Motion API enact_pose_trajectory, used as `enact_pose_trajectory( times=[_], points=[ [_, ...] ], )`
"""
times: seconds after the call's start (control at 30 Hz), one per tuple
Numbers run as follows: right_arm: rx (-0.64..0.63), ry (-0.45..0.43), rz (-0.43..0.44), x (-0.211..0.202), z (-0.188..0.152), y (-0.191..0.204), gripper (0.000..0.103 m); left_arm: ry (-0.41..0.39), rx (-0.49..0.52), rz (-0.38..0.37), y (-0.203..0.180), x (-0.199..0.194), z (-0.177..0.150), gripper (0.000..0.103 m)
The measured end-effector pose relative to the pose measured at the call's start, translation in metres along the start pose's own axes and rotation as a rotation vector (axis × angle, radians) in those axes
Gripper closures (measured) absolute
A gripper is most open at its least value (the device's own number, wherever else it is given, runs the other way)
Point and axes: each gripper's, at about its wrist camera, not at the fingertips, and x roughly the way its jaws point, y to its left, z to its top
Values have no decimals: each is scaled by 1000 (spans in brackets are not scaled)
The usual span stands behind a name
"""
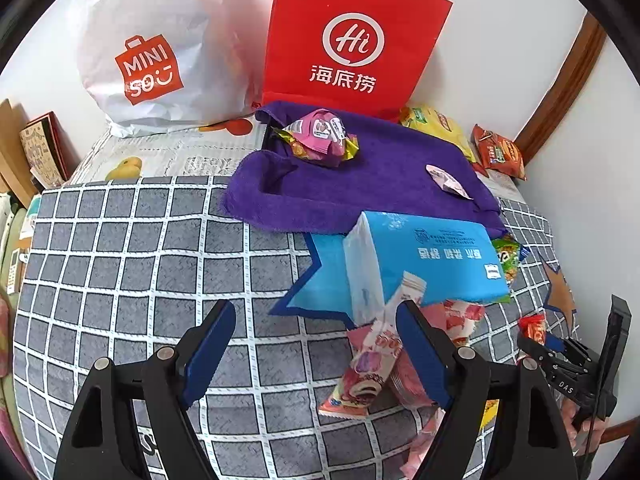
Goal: Organize snacks
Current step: 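Grasp the red packet with the right tool while the left tool grasps the white stick snack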
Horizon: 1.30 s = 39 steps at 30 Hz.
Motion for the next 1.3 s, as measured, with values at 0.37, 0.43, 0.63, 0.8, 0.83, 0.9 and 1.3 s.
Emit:
enact_pose_trajectory(
  times=[0.37,0.43,0.63,0.8,0.83,0.9,1.3],
  points=[
    [22,-11,-98,11,-2,12,44,4,16,-20,-2,0,-10,22],
    [8,-35,-163,16,0,15,52,-2,34,-35,-3,-1,-13,22],
    [-9,-96,-168,18,-5,14,52,8,114,-70,-14,8,-26,22],
    [2,-117,-159,17,-8,11,52,37,138,-94,-20,28,-35,24],
    [2,-117,-161,17,-7,11,52,43,135,-111,-21,32,-36,26],
    [2,-117,-163,18,-7,12,52,51,133,-135,-22,38,-38,30],
    [5,-118,-162,18,-7,13,52,46,101,-264,-16,29,-44,81]
  ],
)
